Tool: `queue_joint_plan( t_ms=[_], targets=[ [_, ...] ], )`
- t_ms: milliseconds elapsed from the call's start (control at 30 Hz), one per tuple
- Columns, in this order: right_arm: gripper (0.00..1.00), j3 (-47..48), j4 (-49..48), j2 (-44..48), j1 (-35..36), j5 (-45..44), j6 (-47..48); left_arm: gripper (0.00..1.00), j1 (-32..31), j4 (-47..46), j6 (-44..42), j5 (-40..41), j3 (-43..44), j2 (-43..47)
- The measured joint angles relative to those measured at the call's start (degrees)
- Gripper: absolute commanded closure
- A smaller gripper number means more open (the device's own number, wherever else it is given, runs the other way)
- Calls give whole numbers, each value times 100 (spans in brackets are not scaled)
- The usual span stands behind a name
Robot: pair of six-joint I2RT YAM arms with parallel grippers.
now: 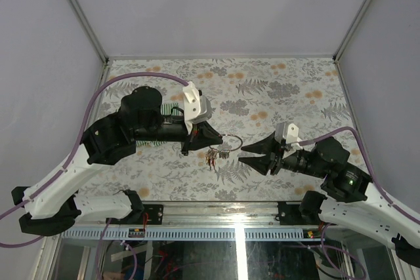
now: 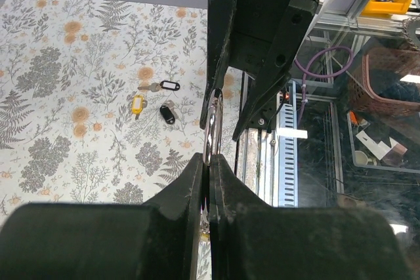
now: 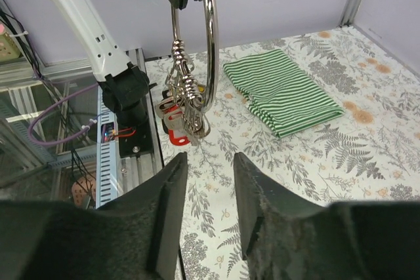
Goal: Put the keys on the keyring
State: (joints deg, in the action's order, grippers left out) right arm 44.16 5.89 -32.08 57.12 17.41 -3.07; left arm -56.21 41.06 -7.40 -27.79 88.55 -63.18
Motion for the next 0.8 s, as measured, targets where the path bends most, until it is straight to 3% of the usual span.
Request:
queue_joint_plan(
  t_ms=[200, 800],
  targets=[
    [46, -20, -210, 4, 0, -35, -31, 100, 0, 0, 2, 96, 2, 26],
    [50, -839, -1764, 11, 0, -1342, 533, 100, 0, -74, 503, 1534, -50, 111]
  ],
)
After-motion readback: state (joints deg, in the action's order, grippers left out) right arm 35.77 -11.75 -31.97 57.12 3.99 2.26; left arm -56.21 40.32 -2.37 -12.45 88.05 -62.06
